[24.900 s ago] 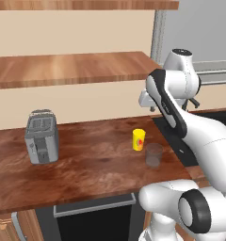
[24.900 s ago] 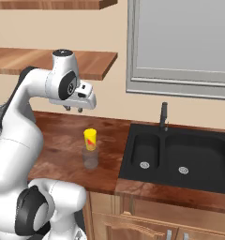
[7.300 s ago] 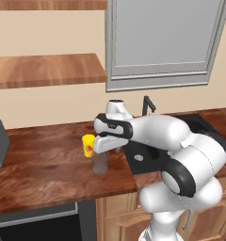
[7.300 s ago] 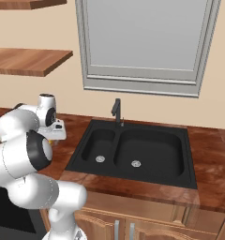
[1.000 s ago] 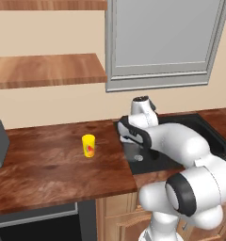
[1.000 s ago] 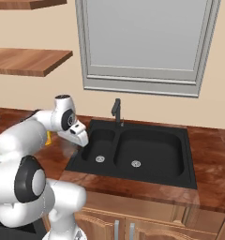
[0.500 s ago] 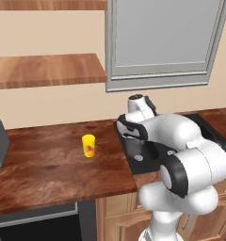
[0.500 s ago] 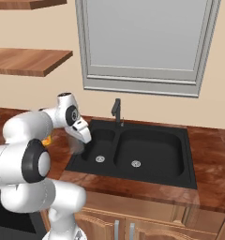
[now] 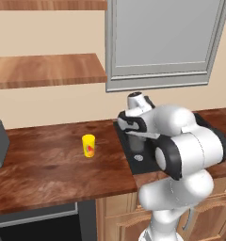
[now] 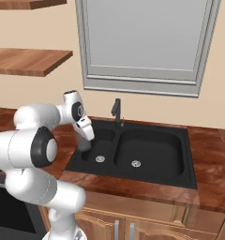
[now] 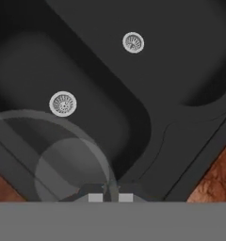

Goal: Place the glass cup in the left basin and the cup in the right basin of the sink.

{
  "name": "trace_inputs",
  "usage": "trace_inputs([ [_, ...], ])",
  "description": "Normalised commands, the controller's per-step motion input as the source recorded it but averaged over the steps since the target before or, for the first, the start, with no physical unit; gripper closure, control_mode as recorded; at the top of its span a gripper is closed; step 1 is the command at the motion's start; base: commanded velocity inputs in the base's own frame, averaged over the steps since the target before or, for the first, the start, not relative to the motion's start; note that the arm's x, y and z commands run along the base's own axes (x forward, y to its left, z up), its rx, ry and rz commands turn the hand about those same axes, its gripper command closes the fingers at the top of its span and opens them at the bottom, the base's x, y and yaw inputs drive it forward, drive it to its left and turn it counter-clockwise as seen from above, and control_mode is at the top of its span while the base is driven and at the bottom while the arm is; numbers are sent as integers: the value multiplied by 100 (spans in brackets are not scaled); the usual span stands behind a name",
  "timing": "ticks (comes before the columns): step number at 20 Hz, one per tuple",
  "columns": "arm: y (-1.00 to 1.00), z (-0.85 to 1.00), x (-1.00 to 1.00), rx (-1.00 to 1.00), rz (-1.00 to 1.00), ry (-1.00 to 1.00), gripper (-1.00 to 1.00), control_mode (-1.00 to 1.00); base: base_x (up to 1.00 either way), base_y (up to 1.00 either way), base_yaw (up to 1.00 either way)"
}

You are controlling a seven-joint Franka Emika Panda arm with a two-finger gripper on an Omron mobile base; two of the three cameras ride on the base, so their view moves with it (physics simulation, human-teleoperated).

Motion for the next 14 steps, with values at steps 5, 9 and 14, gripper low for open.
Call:
trace_inputs([
  [5,-15,-9,13,0,-17,0,100,-100,0,0,0],
  [9,-6,-16,19,0,-19,0,100,-100,0,0,0],
  [14,-6,-21,29,0,-19,0,100,-100,0,0,0],
])
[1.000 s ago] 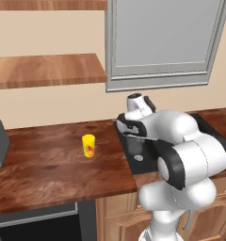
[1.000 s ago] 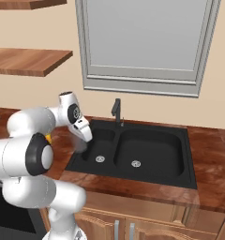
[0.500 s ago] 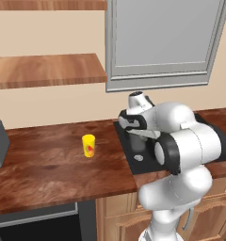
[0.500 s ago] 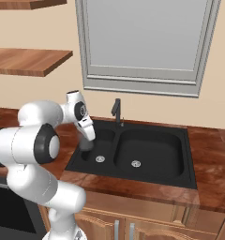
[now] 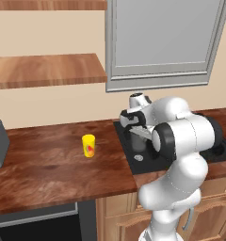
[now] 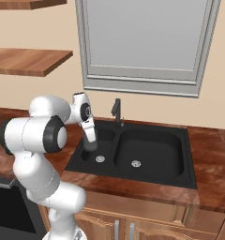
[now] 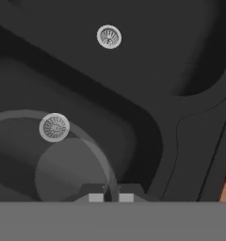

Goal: Place the glass cup in the left basin and the cup in the right basin of the sink.

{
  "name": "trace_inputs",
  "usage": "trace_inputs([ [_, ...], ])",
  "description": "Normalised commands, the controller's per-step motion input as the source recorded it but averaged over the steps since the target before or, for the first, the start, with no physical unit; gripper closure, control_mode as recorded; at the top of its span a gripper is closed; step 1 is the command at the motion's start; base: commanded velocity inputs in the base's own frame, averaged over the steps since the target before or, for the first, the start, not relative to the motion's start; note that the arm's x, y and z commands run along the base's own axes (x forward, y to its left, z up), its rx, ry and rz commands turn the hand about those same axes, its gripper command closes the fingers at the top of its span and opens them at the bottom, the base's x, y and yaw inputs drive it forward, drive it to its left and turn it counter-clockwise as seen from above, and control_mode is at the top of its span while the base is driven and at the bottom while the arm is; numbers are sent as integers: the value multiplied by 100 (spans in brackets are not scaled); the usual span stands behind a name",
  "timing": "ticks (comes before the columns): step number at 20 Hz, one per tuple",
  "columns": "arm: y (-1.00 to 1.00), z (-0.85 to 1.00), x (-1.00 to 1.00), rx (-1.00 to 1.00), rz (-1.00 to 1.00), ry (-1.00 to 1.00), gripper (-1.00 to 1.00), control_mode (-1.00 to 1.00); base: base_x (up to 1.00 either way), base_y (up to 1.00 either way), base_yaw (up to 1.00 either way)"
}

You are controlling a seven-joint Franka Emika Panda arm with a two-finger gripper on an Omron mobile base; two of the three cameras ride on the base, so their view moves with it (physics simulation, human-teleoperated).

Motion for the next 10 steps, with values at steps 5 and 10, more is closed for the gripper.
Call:
trace_inputs([
  [5,-5,-21,32,0,-17,0,100,-100,0,0,0],
  [10,-1,-22,32,0,-15,0,100,-100,0,0,0],
])
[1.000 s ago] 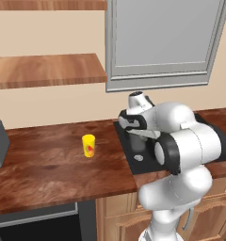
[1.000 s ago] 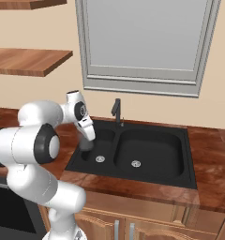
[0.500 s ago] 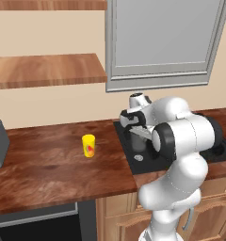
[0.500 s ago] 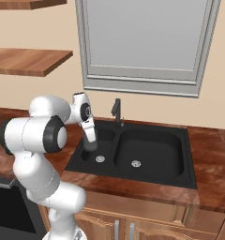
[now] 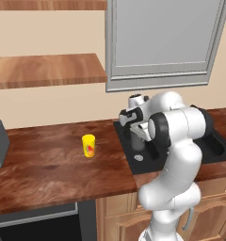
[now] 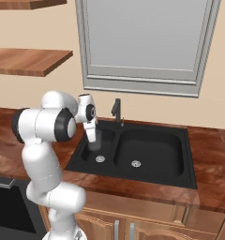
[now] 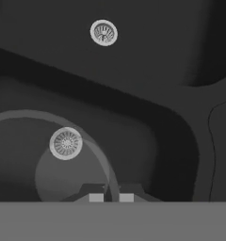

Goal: Place the glass cup in the left basin and the cup in the right basin of the sink.

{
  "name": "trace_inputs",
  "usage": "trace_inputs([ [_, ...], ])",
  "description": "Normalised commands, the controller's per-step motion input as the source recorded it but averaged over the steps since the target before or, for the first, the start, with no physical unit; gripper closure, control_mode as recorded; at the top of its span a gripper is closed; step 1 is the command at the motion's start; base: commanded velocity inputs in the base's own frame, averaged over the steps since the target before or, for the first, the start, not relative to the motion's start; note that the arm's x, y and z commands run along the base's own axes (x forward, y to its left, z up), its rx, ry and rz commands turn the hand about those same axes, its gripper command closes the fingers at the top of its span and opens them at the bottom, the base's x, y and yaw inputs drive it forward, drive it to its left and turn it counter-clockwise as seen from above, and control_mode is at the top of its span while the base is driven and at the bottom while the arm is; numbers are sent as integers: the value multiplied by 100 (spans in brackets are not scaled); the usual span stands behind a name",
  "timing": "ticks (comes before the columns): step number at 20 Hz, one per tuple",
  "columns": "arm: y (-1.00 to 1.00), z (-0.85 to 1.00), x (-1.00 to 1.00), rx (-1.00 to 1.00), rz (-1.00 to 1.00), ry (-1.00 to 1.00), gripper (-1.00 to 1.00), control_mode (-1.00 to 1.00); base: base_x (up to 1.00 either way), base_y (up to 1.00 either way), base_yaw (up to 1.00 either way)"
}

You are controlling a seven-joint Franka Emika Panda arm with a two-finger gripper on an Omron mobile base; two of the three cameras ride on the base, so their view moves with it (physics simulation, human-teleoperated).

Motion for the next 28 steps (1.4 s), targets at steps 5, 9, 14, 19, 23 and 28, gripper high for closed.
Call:
trace_inputs([
  [5,0,-26,29,0,-13,0,100,-100,0,0,0],
  [9,0,-29,28,0,-12,0,100,-100,0,0,0],
  [14,0,-27,27,0,-12,0,100,-100,0,0,0],
  [19,0,-32,27,0,-9,0,100,-100,0,0,0],
  [23,0,-31,31,0,-9,0,100,-100,0,0,0],
  [28,0,-29,31,0,-7,-3,100,-100,0,0,0],
])
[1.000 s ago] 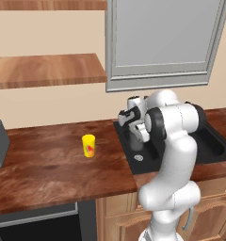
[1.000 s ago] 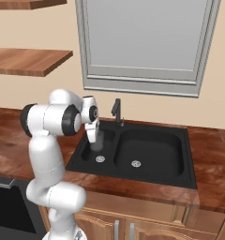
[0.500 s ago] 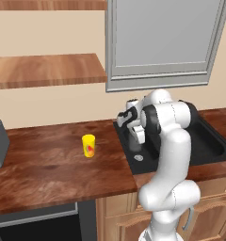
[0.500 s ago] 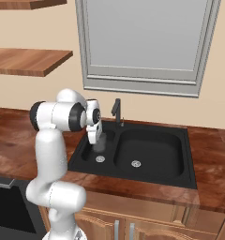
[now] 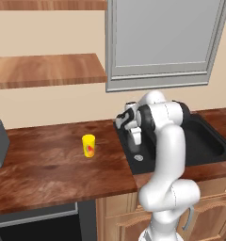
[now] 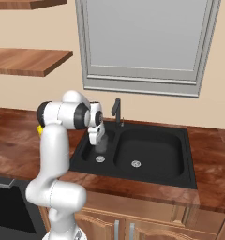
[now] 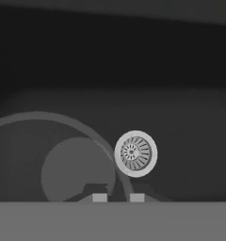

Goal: Place the glass cup in the left basin and the cup in the right basin of the sink.

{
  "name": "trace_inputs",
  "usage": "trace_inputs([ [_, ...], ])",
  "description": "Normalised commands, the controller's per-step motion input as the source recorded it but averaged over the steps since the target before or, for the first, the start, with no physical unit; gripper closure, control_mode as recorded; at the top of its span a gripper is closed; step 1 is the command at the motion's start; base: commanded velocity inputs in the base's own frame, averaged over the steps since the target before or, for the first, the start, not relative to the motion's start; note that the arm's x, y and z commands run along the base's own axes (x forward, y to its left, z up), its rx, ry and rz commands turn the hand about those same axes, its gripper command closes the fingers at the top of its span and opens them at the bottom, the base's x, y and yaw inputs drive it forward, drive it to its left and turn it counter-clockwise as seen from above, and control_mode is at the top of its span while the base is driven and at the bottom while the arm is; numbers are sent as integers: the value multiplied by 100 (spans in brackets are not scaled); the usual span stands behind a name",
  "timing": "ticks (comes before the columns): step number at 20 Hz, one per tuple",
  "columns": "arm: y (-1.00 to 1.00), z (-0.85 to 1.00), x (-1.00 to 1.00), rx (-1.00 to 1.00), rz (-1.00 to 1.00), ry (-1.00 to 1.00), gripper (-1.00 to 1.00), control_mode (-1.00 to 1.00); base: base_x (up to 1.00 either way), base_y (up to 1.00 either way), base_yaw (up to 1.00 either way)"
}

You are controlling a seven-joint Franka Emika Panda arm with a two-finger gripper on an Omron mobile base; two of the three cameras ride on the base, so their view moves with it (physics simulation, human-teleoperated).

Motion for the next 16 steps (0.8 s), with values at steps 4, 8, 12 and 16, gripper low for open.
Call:
trace_inputs([
  [4,0,-27,29,0,-4,-4,100,-100,0,0,0],
  [8,0,-29,21,0,-4,-2,100,-100,0,0,0],
  [12,0,-31,20,0,-3,-1,100,-100,0,0,0],
  [16,0,-28,18,0,-4,0,100,-100,0,0,0],
])
